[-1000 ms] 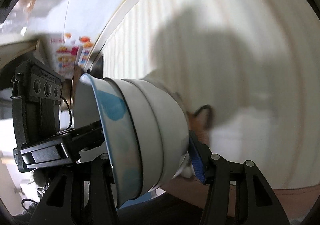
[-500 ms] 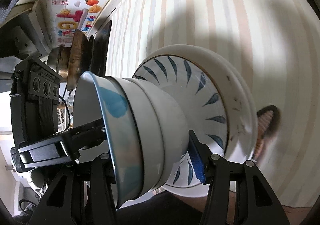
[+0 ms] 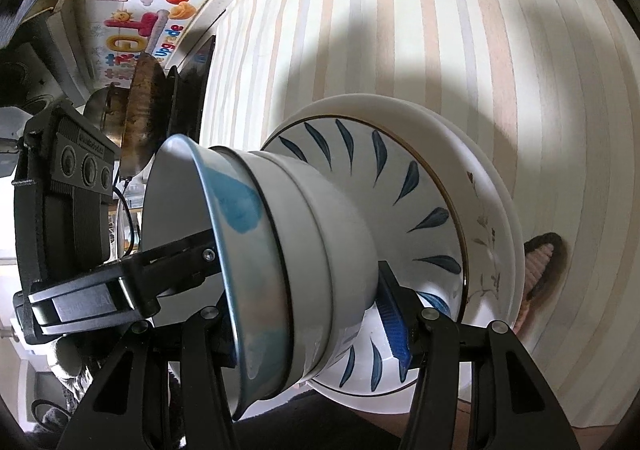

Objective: Organize plates and bowls
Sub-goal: 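Carry the bowl stack over the blue-leaf plate stack and lower it, then open both tools and release the bowls onto the plates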

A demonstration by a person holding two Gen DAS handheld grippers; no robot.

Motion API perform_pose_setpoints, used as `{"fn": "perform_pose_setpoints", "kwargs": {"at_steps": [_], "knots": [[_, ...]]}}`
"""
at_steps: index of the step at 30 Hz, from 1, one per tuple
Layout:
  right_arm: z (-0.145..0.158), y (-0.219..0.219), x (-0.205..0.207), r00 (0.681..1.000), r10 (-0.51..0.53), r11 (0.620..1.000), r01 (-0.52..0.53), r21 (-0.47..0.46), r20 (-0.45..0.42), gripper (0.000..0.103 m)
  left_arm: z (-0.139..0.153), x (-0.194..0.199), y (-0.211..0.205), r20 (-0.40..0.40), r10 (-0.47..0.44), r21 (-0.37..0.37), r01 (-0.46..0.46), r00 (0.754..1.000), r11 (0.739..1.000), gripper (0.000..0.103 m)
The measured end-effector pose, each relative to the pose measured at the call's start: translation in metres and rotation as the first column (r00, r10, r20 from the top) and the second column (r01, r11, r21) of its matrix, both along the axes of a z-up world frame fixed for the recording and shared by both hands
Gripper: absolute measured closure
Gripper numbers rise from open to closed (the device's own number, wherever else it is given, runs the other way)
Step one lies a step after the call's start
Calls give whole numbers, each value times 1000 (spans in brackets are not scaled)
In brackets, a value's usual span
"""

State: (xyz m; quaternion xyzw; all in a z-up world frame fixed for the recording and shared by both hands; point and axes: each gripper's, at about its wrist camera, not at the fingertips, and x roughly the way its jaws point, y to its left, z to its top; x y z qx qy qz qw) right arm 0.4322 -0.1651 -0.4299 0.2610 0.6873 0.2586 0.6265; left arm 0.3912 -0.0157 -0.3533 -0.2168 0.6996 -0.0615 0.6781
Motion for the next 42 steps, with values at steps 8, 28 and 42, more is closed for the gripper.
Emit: {"fn": "perform_pose_setpoints", "kwargs": {"at_steps": [8,28,42], "knots": [[-5,-7,-5,1000,-2,1000,2,-13,-3,47,-5,1,-8,-11,-9,-1,9,1000,1000,41],[55,-15,-25,987,-19,983,48,-180,162,46,71,-26,-9,219,-95,262,35,971,964,41],[189,3,-113,868,-61,824,322,-466,492,11,141,-78,-3,414,-243,364,85,877,927,11]]}}
